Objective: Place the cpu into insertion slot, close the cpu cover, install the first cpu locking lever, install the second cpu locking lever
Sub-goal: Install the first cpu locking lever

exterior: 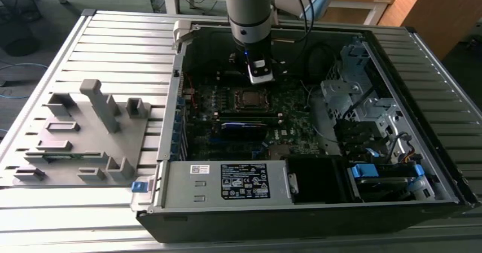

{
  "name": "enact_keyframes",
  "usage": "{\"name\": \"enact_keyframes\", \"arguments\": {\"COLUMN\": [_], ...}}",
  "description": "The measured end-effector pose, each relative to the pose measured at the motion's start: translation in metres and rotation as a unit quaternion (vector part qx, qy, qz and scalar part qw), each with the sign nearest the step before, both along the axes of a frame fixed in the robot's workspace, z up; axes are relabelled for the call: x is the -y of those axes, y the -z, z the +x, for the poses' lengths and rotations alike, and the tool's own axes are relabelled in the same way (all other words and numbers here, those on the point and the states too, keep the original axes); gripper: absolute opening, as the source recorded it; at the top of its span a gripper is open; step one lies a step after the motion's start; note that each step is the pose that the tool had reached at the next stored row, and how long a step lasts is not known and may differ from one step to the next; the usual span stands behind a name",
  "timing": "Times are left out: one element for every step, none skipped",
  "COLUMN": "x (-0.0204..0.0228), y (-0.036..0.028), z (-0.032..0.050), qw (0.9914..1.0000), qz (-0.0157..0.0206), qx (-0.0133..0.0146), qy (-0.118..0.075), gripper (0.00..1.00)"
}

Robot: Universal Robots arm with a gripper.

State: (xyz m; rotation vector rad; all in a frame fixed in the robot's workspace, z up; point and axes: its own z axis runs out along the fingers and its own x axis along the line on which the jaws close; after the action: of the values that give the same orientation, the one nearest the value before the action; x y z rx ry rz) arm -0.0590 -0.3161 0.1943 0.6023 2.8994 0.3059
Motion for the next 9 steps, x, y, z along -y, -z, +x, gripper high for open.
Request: {"name": "enact_keyframes", "arguments": {"x": [0.0, 0.0, 0.0, 0.0, 0.0, 0.0, 0.0, 0.0, 0.0], "y": [0.0, 0.0, 0.0004, 0.0006, 0.0007, 0.0007, 0.0007, 0.0007, 0.0007], "z": [0.0, 0.0, 0.0, 0.0, 0.0, 0.0, 0.0, 0.0, 0.0], "qw": [1.0, 1.0, 1.0, 1.0, 1.0, 1.0, 1.0, 1.0, 1.0], "qz": [0.0, -0.0001, 0.0001, 0.0001, 0.0, 0.0, 0.0, -0.0001, 0.0], "qx": [0.0, 0.0, 0.0001, 0.0003, 0.0002, 0.0002, 0.0002, 0.0002, 0.0002], "qy": [0.0, 0.0, 0.0, 0.0, 0.0, 0.0, 0.0, 0.0, 0.0], "gripper": [0.11, 0.11, 0.11, 0.11, 0.11, 0.11, 0.11, 0.11, 0.11]}}
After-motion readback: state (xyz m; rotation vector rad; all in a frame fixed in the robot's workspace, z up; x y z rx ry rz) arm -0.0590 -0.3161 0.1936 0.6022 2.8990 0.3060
